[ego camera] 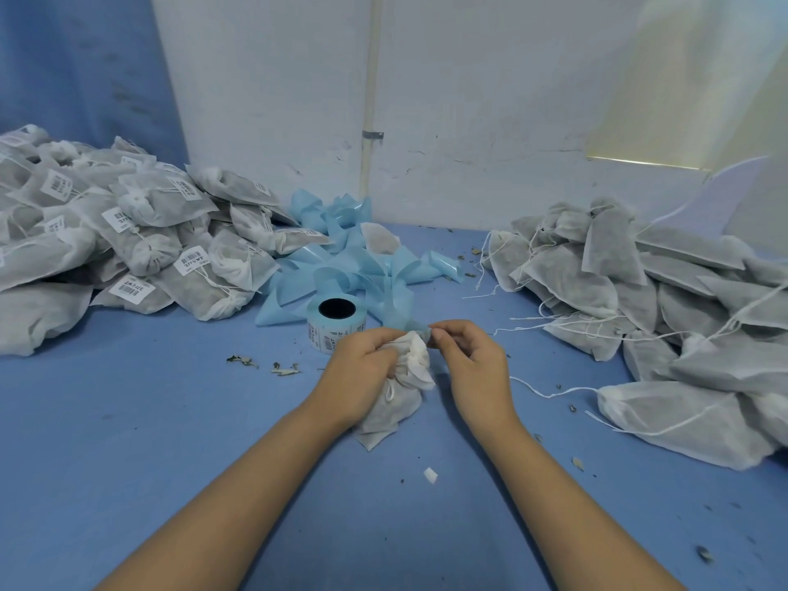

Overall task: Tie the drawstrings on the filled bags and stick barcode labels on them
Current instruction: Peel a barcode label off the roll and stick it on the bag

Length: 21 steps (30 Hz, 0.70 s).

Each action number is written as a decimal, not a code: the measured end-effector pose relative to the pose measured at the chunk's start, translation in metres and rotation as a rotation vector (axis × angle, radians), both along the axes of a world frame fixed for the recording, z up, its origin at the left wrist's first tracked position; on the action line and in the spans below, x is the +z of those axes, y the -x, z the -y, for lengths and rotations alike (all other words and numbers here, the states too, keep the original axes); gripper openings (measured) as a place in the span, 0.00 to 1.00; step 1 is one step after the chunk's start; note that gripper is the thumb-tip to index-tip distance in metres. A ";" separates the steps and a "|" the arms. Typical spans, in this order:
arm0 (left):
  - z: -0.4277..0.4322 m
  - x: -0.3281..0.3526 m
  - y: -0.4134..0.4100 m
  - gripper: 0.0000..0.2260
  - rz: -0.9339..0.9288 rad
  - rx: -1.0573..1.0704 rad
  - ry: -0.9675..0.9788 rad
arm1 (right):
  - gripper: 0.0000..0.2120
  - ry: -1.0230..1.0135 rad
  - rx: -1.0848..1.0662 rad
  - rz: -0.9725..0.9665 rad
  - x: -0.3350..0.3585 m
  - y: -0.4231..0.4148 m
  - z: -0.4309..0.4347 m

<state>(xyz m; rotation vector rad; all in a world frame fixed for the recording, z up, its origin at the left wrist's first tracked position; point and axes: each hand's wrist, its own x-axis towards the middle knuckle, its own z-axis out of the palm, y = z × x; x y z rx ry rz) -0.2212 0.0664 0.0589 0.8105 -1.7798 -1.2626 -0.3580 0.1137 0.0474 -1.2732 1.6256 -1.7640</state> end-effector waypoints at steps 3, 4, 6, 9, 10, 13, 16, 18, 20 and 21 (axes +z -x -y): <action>0.000 0.002 0.001 0.20 -0.037 -0.004 -0.026 | 0.08 0.007 -0.061 0.113 -0.001 0.004 0.002; 0.001 0.002 0.000 0.21 -0.052 0.000 -0.042 | 0.08 0.020 -0.119 0.168 -0.001 0.006 0.003; 0.004 0.003 0.000 0.22 -0.089 0.028 -0.091 | 0.08 0.043 -0.266 0.270 0.001 0.011 0.004; 0.007 0.007 0.000 0.17 -0.130 0.063 -0.153 | 0.07 0.108 -0.368 0.354 0.004 0.017 0.002; 0.007 0.008 0.001 0.17 -0.155 0.069 -0.167 | 0.06 0.142 -0.358 0.377 0.006 0.016 0.000; 0.009 0.016 0.004 0.21 -0.320 0.095 -0.220 | 0.06 0.242 -0.291 0.348 0.013 0.005 -0.002; 0.009 0.024 0.007 0.22 -0.447 0.164 -0.210 | 0.07 0.278 -0.231 0.123 0.013 -0.007 -0.007; 0.009 0.025 0.007 0.19 -0.483 0.225 -0.186 | 0.07 0.283 -0.189 -0.044 0.012 -0.014 -0.010; 0.007 0.025 0.007 0.15 -0.490 0.268 -0.172 | 0.06 0.306 -0.185 -0.215 0.010 -0.020 -0.012; 0.006 0.024 0.008 0.13 -0.500 0.279 -0.169 | 0.07 0.329 -0.196 -0.297 0.009 -0.022 -0.012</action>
